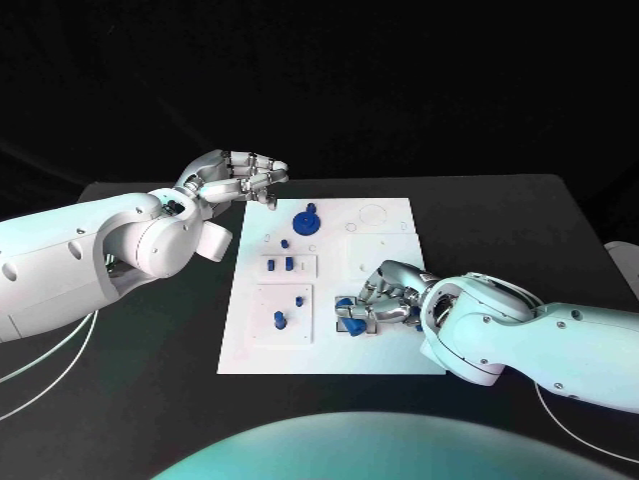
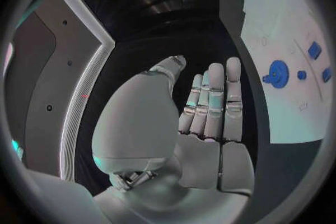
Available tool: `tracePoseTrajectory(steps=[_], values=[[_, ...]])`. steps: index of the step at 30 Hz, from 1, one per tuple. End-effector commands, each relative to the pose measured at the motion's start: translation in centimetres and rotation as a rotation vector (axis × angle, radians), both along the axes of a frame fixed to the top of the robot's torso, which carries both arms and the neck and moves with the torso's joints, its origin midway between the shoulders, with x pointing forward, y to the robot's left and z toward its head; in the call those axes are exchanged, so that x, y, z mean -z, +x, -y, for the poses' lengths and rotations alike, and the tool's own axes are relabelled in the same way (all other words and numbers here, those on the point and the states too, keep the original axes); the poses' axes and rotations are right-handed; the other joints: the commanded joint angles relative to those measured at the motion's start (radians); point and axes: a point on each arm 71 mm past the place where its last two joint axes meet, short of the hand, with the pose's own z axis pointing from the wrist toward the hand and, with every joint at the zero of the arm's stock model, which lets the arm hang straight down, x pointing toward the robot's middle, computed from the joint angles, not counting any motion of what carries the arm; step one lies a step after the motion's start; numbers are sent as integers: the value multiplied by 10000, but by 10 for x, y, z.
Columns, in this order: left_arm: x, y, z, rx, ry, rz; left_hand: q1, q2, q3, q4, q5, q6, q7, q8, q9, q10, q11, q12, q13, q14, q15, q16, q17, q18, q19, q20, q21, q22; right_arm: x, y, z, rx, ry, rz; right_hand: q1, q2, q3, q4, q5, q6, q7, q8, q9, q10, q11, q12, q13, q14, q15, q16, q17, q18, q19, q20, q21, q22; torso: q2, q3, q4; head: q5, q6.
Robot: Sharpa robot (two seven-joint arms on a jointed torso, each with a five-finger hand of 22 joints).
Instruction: Assemble the parts on the task board
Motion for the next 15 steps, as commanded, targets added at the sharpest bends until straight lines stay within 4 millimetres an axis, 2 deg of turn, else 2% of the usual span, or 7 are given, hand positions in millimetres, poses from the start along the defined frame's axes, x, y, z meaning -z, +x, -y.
tracePoseTrajectory(steps=[1, 3, 5, 9, 15], values=[[-1, -1, 3, 238, -161, -9, -67, 4, 28, 19, 29, -85, 13, 69, 17, -40, 3, 36, -13, -61, 39, 32, -14, 85, 21, 31, -35, -14, 0, 1, -1, -232, -274, 155, -218, -86, -485, 13, -62, -111, 20, -93, -20, 82, 22, -119, 1031, 1011, -11, 19, 2400, -118, -46, 4, -112, 1441, 1, 0, 5, -13, 2], [-1, -1, 3, 245, -160, -12, -70, 11, 30, 22, 33, -89, 13, 74, 17, -45, 4, 38, -15, -64, 39, 33, -15, 85, 20, 32, -38, -15, 0, 1, -1, -226, -313, 235, -435, -207, -851, 25, -407, -137, 39, -128, -19, 37, 42, -192, 978, 1012, 8, 19, 2403, -111, -57, 23, -160, 1431, 3, -1, 15, -19, 2], [-1, -1, 3, 242, -156, -14, -70, 11, 30, 22, 33, -89, 13, 74, 17, -45, 4, 38, -15, -64, 39, 33, -15, 85, 20, 32, -38, -15, 0, 2, -1, -224, -344, 293, -571, -296, -1071, 30, -568, -204, 65, -178, -32, 2, 60, -248, 937, 1006, 23, 11, 2377, -108, -68, 36, -192, 1426, 2, -6, 8, -13, 2], [-1, -1, 3, 237, -149, -16, -70, 16, 33, 23, 37, -91, 13, 77, 17, -50, 5, 40, -16, -66, 40, 33, -17, 85, 20, 32, -40, -16, -1, 1, -1, -267, -354, 390, -667, -315, -1191, 35, -634, -227, 76, -202, -40, -3, 73, -254, 937, 1004, 34, 9, 2368, -108, -71, 46, -197, 1426, 1, -5, 5, -20, 2], [-1, -1, 2, 234, -138, -28, -70, 16, 33, 23, 37, -91, 13, 77, 17, -50, 5, 40, -16, -66, 40, 33, -17, 85, 20, 32, -40, -16, -6, -4, 1, -387, -374, 587, -697, -81, -1142, 26, -538, -82, 42, -141, -5, 50, 49, -185, 1000, 1011, 24, 17, 2400, -133, -28, 48, -27, 1470, 0, 0, 7, -6, 2]])
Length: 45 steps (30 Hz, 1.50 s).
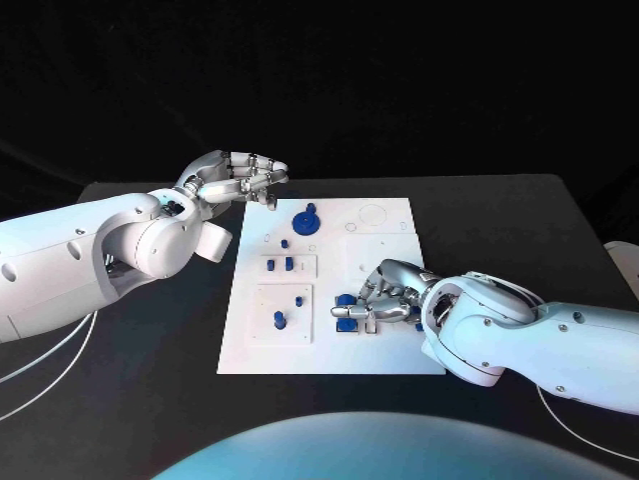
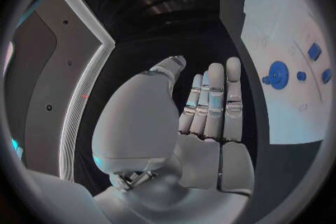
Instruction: Assemble the parts on the task board
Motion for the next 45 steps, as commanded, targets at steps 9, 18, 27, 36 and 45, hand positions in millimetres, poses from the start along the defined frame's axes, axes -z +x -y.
tracePoseTrajectory(steps=[9, 18, 27, 36, 45], values=[[0, -1, 0, 140, -90, -33, -72, 23, 31, 21, 43, -96, 13, 45, 17, -59, 6, 43, -19, -32, 4, 33, -11, 85, 20, 33, -44, -12, -11, -13, 7, -525, -167, 416, 564, 628, 305, -52, 639, 241, -46, 109, 63, 163, -13, 180, 1143, 1027, -30, 37, 2477, -164, 72, -35, 267, 1525, -10, 0, -14, 34, 12], [1, -1, 0, 149, -79, -62, -79, 32, 34, 27, 50, -105, 15, 50, 16, -67, 7, 48, -21, -35, 5, 35, -13, 85, 20, 34, -48, -14, -11, -15, 9, -831, -273, 361, 2377, 727, 409, -96, 292, 313, -87, 63, 101, 211, -50, 244, 1223, 1043, -64, 59, 2557, -176, 91, -72, 324, 1539, -6, -5, -1, 13, 41], [1, -2, 0, 161, -75, -77, -79, 32, 34, 27, 50, -105, 15, 50, 16, -67, 7, 48, -21, -35, 5, 35, -13, 85, 20, 34, -48, -14, -7, -10, 6, -809, -470, 374, 2802, 852, 387, -102, 229, 363, -104, 51, 114, 230, -67, 272, 1255, 1051, -76, 69, 2595, -184, 105, -81, 379, 1552, 8, -7, 21, 29, 4], [1, -2, -1, 144, -65, -84, -87, 43, 37, 35, 56, -113, 17, 58, 16, -76, 9, 54, -23, -36, 6, 38, -16, 84, 20, 35, -53, -15, -2, -3, 7, -635, -714, 394, 2855, 1097, 343, -66, 307, 441, -120, 53, 126, 240, -80, 278, 1265, 1055, -87, 73, 2611, -188, 114, -91, 405, 1558, 11, -4, 22, 46, 2], [1, -2, -2, 140, -54, -90, -87, 43, 37, 35, 56, -113, 17, 58, 16, -76, 9, 54, -23, -36, 6, 38, -16, 84, 20, 35, -53, -15, -2, -4, 6, -927, -710, 244, 3011, 1012, 232, -105, 292, 457, -134, 40, 137, 247, -93, 288, 1278, 1051, -98, 69, 2594, -182, 105, -99, 369, 1550, 1, -1, -5, 68, 2]])
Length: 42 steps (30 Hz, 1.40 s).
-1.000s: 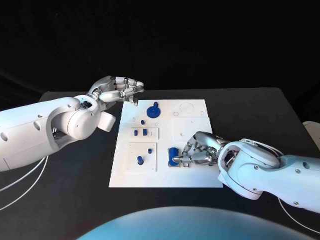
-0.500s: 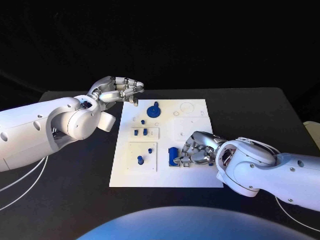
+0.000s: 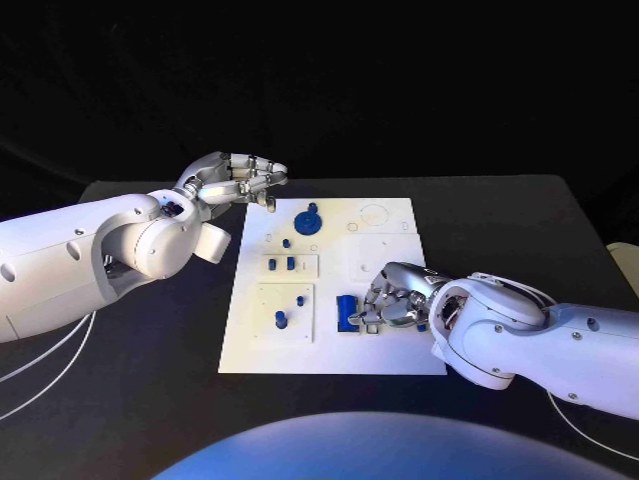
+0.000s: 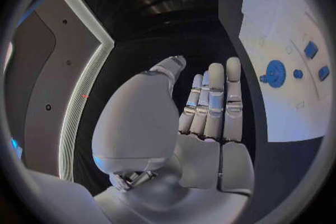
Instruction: Assemble the parts on the task board
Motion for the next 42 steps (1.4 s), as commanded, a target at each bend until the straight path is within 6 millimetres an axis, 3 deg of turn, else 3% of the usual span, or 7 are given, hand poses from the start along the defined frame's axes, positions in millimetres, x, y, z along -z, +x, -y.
tracePoseTrajectory(steps=[1, 10, 17, 23, 31, 42], values=[[-1, -1, 2, 155, -102, -10, -87, 43, 37, 35, 56, -78, -19, 59, 16, -76, 9, 55, -15, -37, 7, 38, -10, 84, 20, 35, -53, -17, 0, -2, -2, -356, -153, -93, 39, -162, -128, 22, -141, 54, -16, -50, 15, 248, -91, 25, 1281, 1013, -61, 28, 2590, -182, 64, -63, -1, 1545, -7, 7, -15, 12, 1], [-1, -1, 2, 153, -90, -23, -87, 43, 37, 35, 56, -78, -19, 59, 16, -76, 9, 55, -15, -37, 7, 38, -10, 84, 20, 35, -53, -17, 0, -5, -4, -605, -93, -272, -205, -336, -546, 64, -855, 79, 4, -72, 73, 230, -70, -8, 1266, 1006, -42, 18, 2557, -169, 36, -49, -97, 1523, -7, 5, -8, 12, 1], [-1, -1, 2, 163, -88, -31, -87, 43, 37, 35, 56, -78, -19, 59, 16, -76, 9, 55, -15, -37, 7, 38, -10, 84, 20, 35, -53, -17, -1, -4, -1, -392, -1, -80, -235, -306, -554, 67, -930, 88, 1, -70, 84, 233, -72, -3, 1272, 1005, -43, 16, 2549, -172, 40, -49, -79, 1528, -10, -1, -4, -14, 1], [-1, -1, 2, 145, -86, -20, -87, 43, 37, 35, 56, -78, -19, 59, 16, -76, 9, 55, -15, -37, 7, 38, -10, 84, 20, 35, -53, -17, -8, -3, 12, 109, 326, 417, -7, -132, -540, 38, -559, 222, -57, 28, 218, 244, -116, 7, 1287, 1002, -74, 13, 2539, -162, 37, -66, -116, 1520, -29, -4, -30, -28, 1], [0, -1, 2, 122, -86, -1, -100, 48, 39, 44, 68, -98, -19, 92, 17, -98, 11, 83, -21, -43, 9, 48, -18, 84, 24, 37, -70, -23, -22, 0, 52, 1070, 386, 851, 555, -5, -626, 9, -151, -66, -14, -28, 445, 241, -92, 11, 1302, 1000, -65, 9, 2525, -162, 31, -72, -146, 1514, -39, 0, -55, -132, 19], [1, -1, 3, 176, -113, -5, -100, 48, 39, 44, 68, -98, -19, 92, 17, -98, 11, 83, -21, -43, 9, 48, -18, 84, 24, 37, -70, -23, -13, -2, 87, 1578, -696, 986, 895, 5, -762, 16, -27, -184, 48, -161, 413, 196, -38, -68, 1246, 1001, -17, 10, 2532, -173, 30, -36, -110, 1522, -37, 4, -88, -251, 57]])
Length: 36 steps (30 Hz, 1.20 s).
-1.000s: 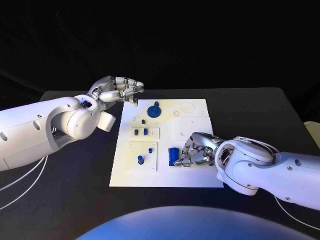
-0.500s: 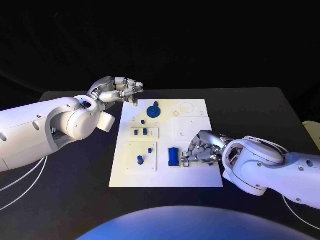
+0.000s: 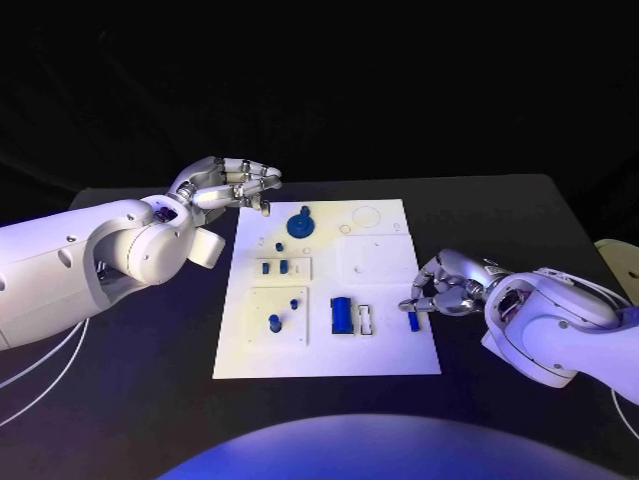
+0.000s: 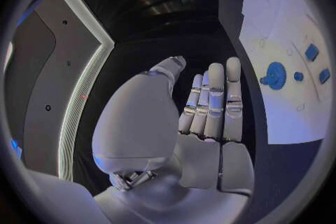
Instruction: Assemble the parts on the task board
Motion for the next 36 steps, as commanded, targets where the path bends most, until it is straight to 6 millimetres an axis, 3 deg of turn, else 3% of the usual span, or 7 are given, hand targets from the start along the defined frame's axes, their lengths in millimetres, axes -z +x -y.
tracePoseTrajectory(steps=[1, 11, 24, 30, 32, 33, 36], values=[[-1, -1, 3, 162, -130, 39, -59, 7, 39, 44, 68, -62, 17, 36, 17, -63, -24, 36, -9, -43, 10, 49, -9, 84, 25, 37, -31, -15, 5, -3, 6, -35, -527, 185, 68, 10, -47, 6, 35, -29, 4, -20, -2, 197, 37, 19, 1210, 1038, 17, 10, 2532, -174, 30, -37, 54, 1526, 0, 0, -8, -54, 5], [0, -1, 2, 152, -119, 20, -59, 7, 39, 44, 68, -62, 17, 36, 17, -63, -24, 36, -9, -43, 10, 49, -9, 84, 25, 37, -31, -15, 17, -8, 11, -12, -940, -45, 84, 21, -74, 17, 75, 22, -6, -4, 7, 202, 31, 23, 1213, 1037, 15, 9, 2526, -172, 30, -35, 44, 1524, 12, 1, 40, -68, 16], [0, -1, 2, 144, -110, 7, -59, 7, 39, 44, 68, -62, 17, 36, 17, -63, -24, 36, -9, -43, 10, 49, -9, 84, 25, 37, -31, -15, 32, -7, 6, -116, -1109, -279, 198, 93, -97, 4, 124, 85, -36, 4, 19, 210, 9, 31, 1222, 1037, 0, 9, 2526, -169, 31, -38, 45, 1526, 25, 7, 19, 44, -24], [0, -2, 1, 143, -105, -3, -59, 7, 39, 44, 68, -62, 17, 36, 17, -63, -24, 36, -9, -43, 10, 49, -9, 84, 25, 37, -31, -15, 35, -8, 0, -309, -1141, -320, 1222, 365, 59, -128, 229, 160, -123, -64, 2, 219, -73, 38, 1238, 1038, -71, 10, 2532, -168, 37, -91, 62, 1532, 20, -5, 25, 66, -49], [0, -2, 1, 140, -103, -4, -59, 7, 39, 44, 68, -62, 17, 36, 17, -63, -24, 36, -9, -43, 10, 49, -9, 84, 25, 37, -31, -15, 36, -8, -1, -374, -1207, -347, 1765, 481, 308, -134, -537, 216, -144, -110, -28, 218, -96, 35, 1243, 1038, -101, 10, 2532, -171, 36, -126, 65, 1533, 10, -16, 9, 68, -51], [0, -2, 1, 140, -103, -5, -59, 7, 39, 44, 68, -62, 17, 36, 17, -63, -24, 36, -9, -43, 10, 49, -9, 84, 25, 37, -31, -15, 36, -8, -1, -407, -1241, -357, 1914, 476, 410, -121, -717, 240, -152, -125, -40, 218, -104, 33, 1244, 1037, -105, 8, 2527, -172, 36, -132, 63, 1533, 9, -19, 6, 65, -51], [0, -2, 1, 142, -101, -10, -59, 7, 39, 44, 68, -62, 17, 36, 17, -63, -24, 36, -9, -43, 10, 49, -9, 84, 25, 37, -31, -15, 37, -8, -3, -522, -1350, -381, 2421, 389, 819, -62, -727, 358, -192, -194, -103, 223, -135, 42, 1261, 1039, -126, 11, 2536, -174, 38, -159, 74, 1537, 10, -24, 5, 41, -51]])
